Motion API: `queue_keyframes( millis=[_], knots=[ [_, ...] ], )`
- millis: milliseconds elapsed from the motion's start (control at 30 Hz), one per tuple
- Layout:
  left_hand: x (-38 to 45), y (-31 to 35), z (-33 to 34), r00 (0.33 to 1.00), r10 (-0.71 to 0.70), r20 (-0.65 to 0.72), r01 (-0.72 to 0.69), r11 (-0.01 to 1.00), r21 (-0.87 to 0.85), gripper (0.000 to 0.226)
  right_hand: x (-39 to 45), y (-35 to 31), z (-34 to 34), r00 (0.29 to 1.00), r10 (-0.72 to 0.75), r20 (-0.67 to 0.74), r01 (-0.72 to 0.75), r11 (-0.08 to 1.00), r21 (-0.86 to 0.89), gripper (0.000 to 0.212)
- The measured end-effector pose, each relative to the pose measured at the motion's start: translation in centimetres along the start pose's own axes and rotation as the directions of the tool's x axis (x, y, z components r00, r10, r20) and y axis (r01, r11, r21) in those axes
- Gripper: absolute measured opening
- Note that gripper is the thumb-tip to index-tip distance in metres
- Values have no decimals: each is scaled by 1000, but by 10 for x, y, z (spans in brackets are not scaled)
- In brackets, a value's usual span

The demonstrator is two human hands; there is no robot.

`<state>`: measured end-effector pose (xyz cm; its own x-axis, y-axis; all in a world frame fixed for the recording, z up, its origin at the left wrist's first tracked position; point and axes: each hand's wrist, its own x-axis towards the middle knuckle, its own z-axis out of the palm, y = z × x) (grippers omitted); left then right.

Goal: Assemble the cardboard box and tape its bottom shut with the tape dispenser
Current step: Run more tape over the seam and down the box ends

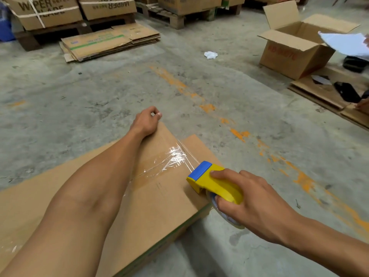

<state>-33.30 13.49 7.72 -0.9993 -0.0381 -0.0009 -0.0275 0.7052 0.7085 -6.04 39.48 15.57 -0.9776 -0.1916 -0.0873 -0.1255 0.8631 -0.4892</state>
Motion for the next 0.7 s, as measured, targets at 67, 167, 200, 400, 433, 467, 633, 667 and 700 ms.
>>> queue_keyframes(
  millis=[67,167,200,400,433,467,633,667,700],
  knots=[
    [3,1,2,999,-30,32,30,1000,-5,16,-1,1,1,1000,-1,7,1,1000,1,53],
    [8,1,2,989,-123,84,126,991,-35,19,1,3,0,1000,3,23,-3,1000,14,52],
    [10,0,3,985,-143,99,147,988,-41,21,2,3,-1,1000,0,25,-1,1000,20,52],
    [10,0,3,995,-101,-11,99,986,-136,23,7,3,-5,1000,-2,19,1,999,39,51],
    [10,-2,2,996,-91,-22,87,986,-145,23,8,3,-5,1000,-1,16,1,999,41,51],
    [9,-2,0,996,-84,-26,80,986,-144,23,9,3,-5,1000,-2,13,2,999,40,51],
    [8,-1,1,996,-94,-1,94,991,-94,20,8,2,-2,1000,-11,8,11,1000,26,52],
    [8,0,1,996,-92,-2,91,991,-96,19,7,2,-2,1000,-15,5,15,1000,26,54],
    [8,1,2,996,-89,-4,88,990,-106,19,7,2,-2,1000,-17,2,17,999,29,56]
  ],
)
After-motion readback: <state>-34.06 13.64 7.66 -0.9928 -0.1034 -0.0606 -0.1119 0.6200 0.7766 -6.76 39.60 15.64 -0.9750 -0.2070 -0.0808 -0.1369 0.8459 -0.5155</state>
